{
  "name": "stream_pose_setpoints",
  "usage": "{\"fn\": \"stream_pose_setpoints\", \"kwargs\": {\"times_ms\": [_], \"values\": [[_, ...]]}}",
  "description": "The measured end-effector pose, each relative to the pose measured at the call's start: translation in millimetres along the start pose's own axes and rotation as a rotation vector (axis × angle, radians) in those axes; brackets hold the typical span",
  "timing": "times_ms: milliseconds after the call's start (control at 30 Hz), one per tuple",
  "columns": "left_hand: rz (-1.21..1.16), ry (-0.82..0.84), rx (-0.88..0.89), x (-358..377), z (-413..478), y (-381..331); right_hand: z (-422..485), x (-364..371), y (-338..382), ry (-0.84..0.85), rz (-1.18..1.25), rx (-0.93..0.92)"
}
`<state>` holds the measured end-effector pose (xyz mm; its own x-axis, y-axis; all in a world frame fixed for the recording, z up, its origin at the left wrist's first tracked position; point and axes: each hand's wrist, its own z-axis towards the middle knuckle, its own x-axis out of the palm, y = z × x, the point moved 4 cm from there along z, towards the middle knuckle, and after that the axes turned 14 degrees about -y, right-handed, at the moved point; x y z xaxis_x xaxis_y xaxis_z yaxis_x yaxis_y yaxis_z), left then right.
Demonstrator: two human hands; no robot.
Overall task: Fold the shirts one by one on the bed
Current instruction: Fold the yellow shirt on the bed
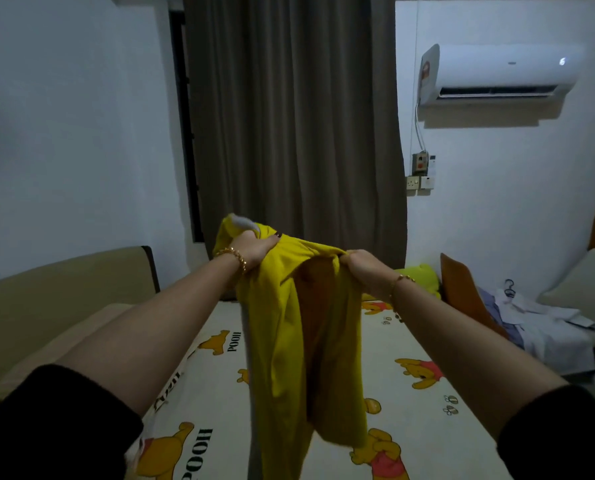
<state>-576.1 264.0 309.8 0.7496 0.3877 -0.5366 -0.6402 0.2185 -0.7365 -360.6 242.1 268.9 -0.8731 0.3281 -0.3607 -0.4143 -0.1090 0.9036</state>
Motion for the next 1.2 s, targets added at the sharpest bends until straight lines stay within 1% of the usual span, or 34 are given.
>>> {"fn": "stream_pose_setpoints", "kwargs": {"times_ms": [67,100,200,233,267,333,400,433,500,567,733,833,867,900,967,1100,1200], "values": [[0.204,0.005,0.077,-3.8,-5.7,9.2,0.8,-3.4,9.2,-0.049,0.044,-0.065],[0.273,0.045,0.082,-3.8,-9.2,14.7,-0.6,-5.0,15.9,-0.066,0.049,-0.116],[0.445,0.227,0.051,2.4,-17.0,27.8,-2.8,-5.8,35.3,-0.104,0.024,-0.237],[0.483,0.254,0.077,4.6,-19.6,27.9,-2.3,-4.9,40.1,-0.114,0.008,-0.258],[0.498,0.243,0.117,6.2,-21.0,25.7,-0.8,-3.2,44.1,-0.121,-0.002,-0.274],[0.443,0.133,0.182,6.6,-22.4,17.0,2.5,-0.2,49.8,-0.144,-0.019,-0.304],[0.309,0.030,0.250,7.5,-22.8,6.4,3.7,2.0,55.1,-0.163,-0.047,-0.337],[0.213,0.030,0.272,9.9,-24.6,0.5,3.5,3.6,57.8,-0.161,-0.061,-0.355],[0.080,0.106,0.290,17.8,-28.6,-7.7,3.5,7.4,62.2,-0.152,-0.076,-0.381],[0.095,0.135,0.317,24.8,-32.1,-9.6,1.1,9.9,66.6,-0.145,-0.081,-0.391],[0.121,0.016,0.274,33.9,-32.9,3.0,-2.6,-0.5,74.1,-0.160,-0.088,-0.404],[0.090,-0.163,0.275,15.4,-22.8,7.4,3.0,-21.5,66.5,-0.235,-0.205,-0.404],[0.064,-0.234,0.277,5.9,-17.9,6.2,5.2,-26.4,61.9,-0.234,-0.262,-0.396],[0.043,-0.291,0.285,-2.8,-13.6,3.5,6.1,-29.1,57.2,-0.209,-0.323,-0.383],[0.021,-0.343,0.326,-16.1,-8.1,-8.0,3.1,-25.7,48.9,-0.142,-0.437,-0.363],[0.009,-0.298,0.383,-22.6,-3.3,-34.2,-11.3,1.9,37.1,-0.117,-0.575,-0.435],[0.085,-0.195,0.421,-19.0,-3.1,-45.5,-20.9,27.5,24.5,-0.135,-0.493,-0.473]]}}
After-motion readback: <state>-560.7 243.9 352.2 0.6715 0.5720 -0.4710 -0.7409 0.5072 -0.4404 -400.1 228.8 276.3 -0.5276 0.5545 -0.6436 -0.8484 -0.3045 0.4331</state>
